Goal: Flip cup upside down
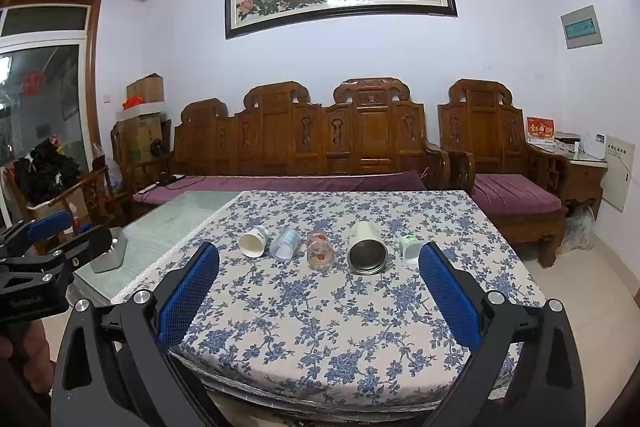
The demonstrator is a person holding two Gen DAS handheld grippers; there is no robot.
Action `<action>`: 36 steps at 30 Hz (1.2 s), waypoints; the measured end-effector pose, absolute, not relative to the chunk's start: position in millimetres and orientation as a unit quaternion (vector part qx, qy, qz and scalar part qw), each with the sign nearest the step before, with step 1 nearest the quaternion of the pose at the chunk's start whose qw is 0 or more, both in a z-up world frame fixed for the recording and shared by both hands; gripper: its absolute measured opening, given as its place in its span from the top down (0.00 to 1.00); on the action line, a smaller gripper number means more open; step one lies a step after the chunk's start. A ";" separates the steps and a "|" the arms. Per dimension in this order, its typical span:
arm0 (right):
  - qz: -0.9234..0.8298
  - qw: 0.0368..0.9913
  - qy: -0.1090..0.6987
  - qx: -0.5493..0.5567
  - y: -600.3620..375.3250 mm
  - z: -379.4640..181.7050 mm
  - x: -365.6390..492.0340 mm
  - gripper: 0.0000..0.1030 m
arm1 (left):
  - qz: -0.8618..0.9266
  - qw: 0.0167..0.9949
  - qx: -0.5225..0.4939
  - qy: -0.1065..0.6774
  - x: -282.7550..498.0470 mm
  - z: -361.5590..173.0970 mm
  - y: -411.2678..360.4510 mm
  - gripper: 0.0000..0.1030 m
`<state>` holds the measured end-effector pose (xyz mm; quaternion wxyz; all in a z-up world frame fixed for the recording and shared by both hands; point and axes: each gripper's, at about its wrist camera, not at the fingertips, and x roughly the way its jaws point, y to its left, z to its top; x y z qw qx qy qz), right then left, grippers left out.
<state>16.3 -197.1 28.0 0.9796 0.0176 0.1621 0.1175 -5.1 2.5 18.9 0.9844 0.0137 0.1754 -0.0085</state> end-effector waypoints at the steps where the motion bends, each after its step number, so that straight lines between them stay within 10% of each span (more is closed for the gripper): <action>1: 0.118 0.980 0.162 0.018 -196.9 28.2 16.5 0.02 | -0.008 0.984 0.013 0.175 -5.6 19.0 2.8 0.08; 36: 0.144 0.969 0.202 0.018 -189.0 7.5 62.4 0.02 | -0.032 0.972 0.021 0.230 36.8 -2.4 3.5 0.08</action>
